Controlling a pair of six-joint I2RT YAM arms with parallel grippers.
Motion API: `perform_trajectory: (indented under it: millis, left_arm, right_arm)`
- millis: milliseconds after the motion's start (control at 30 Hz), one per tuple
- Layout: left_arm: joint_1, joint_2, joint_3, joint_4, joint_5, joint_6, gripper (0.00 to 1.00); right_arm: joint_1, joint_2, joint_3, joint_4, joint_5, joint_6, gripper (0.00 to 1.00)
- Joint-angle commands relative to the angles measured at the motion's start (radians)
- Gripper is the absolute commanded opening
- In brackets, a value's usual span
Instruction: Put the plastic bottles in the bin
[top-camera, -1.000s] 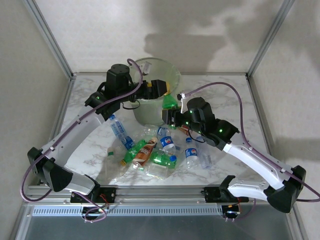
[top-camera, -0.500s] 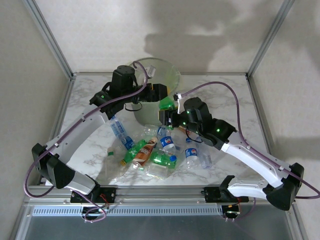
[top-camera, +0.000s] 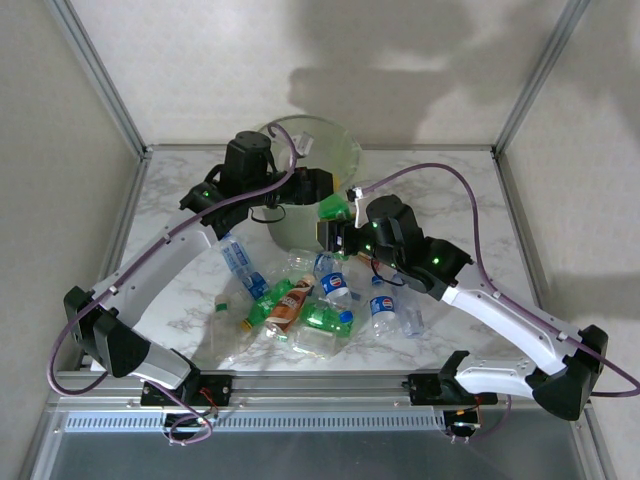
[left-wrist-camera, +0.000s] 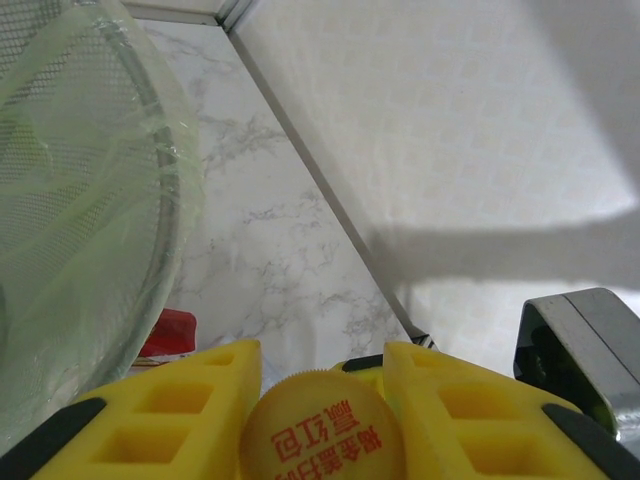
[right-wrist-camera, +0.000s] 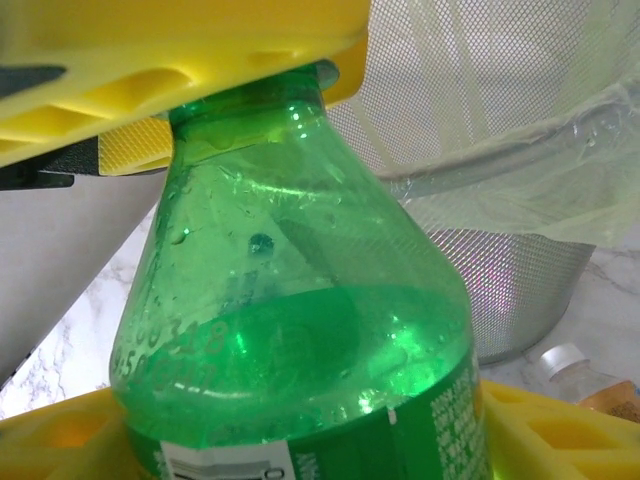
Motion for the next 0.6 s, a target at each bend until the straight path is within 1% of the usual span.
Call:
perform_trajectory:
  millis: [0, 33, 167, 267, 367, 467, 567]
  left_arm:
    - [-0.002, 0.001, 0.043, 0.023, -0.041, -0.029, 0.26]
    - [-0.001, 0.001, 0.048, 0.030, -0.048, -0.035, 0.25]
    - [0.023, -0.001, 0.087, 0.067, -0.090, -0.083, 0.21]
    - [0.056, -0.012, 0.092, 0.118, -0.125, -0.134, 0.20]
    - [0.084, -0.028, 0.089, 0.162, -0.208, -0.168, 0.19]
    - [0.113, -0.065, 0.060, 0.204, -0.358, -0.198, 0.18]
    - [0.137, -0.098, 0.009, 0.260, -0.497, -0.213, 0.17]
  right_arm:
    - [0.010, -0.022, 0.054, 0.007, 0.051, 0.009, 0.71]
    - [0.010, -0.026, 0.056, 0.001, 0.062, 0.012, 0.74]
    - [0.010, -0.050, 0.081, -0.050, 0.153, 0.031, 0.91]
    - [0.010, -0.089, 0.094, -0.087, 0.259, 0.060, 0.98]
    - [0.010, -0.138, 0.092, -0.121, 0.375, 0.104, 0.99]
    - [0.008, -0.177, 0.084, -0.149, 0.449, 0.135, 0.99]
    - [0.007, -0.210, 0.069, -0.165, 0.496, 0.174, 0.99]
